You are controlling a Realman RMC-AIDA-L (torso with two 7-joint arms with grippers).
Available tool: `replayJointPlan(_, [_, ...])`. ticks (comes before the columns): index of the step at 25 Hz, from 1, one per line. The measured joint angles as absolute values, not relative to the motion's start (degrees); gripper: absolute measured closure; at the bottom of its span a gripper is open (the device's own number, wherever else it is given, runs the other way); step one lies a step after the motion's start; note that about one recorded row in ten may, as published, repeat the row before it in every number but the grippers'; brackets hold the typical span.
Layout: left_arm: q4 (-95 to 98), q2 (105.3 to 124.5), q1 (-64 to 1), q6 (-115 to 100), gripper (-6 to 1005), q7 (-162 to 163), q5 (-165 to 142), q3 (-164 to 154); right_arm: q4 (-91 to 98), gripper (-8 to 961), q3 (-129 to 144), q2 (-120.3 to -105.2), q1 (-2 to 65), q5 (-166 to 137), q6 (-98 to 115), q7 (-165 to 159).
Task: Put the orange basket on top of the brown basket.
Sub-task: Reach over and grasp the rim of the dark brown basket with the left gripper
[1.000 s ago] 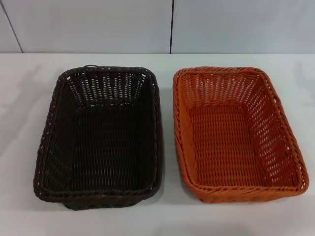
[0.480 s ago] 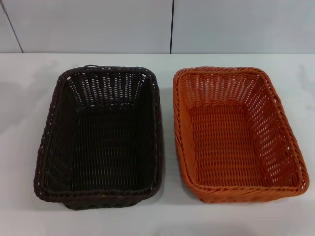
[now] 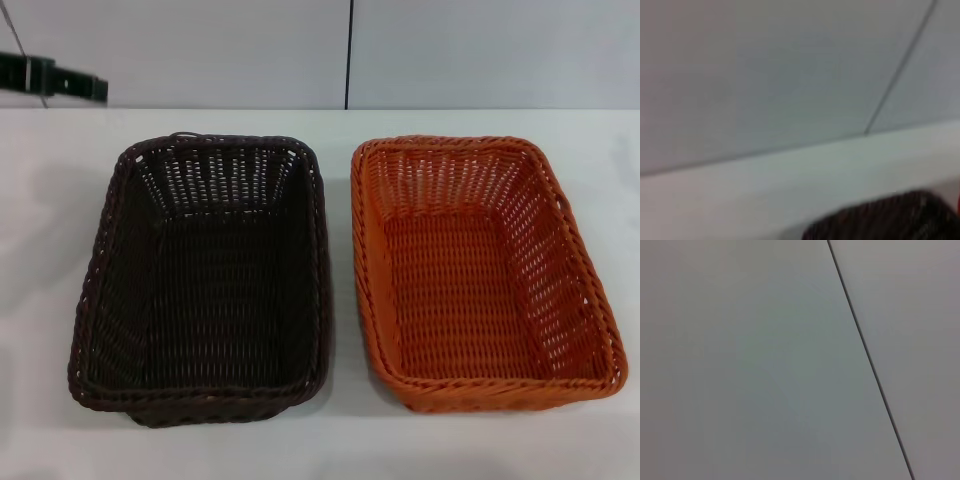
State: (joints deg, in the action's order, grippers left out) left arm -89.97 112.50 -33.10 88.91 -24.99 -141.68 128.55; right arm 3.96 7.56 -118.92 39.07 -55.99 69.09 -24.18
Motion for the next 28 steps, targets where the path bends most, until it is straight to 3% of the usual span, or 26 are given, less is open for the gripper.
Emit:
replayJointPlan(6, [-96.3, 117.36, -35.0, 99.2, 251, -22.4, -157.9, 123.1, 4.0, 237, 7.5, -118.91, 38.6, -56.0, 70.0, -24.2])
replayJointPlan(8, [-96.1, 117.83, -34.4, 99.7, 253, -21.8, -158.8, 121.8, 4.0, 237, 7.5, -118.91, 38.6, -56.0, 70.0, -24.2])
replayJointPlan(28, [-88.9, 118.18, -30.4, 96.5, 267, -15.9, -157.9, 120.2, 3.9, 238, 7.4, -118.82, 38.5, -55.9, 69.7, -24.2])
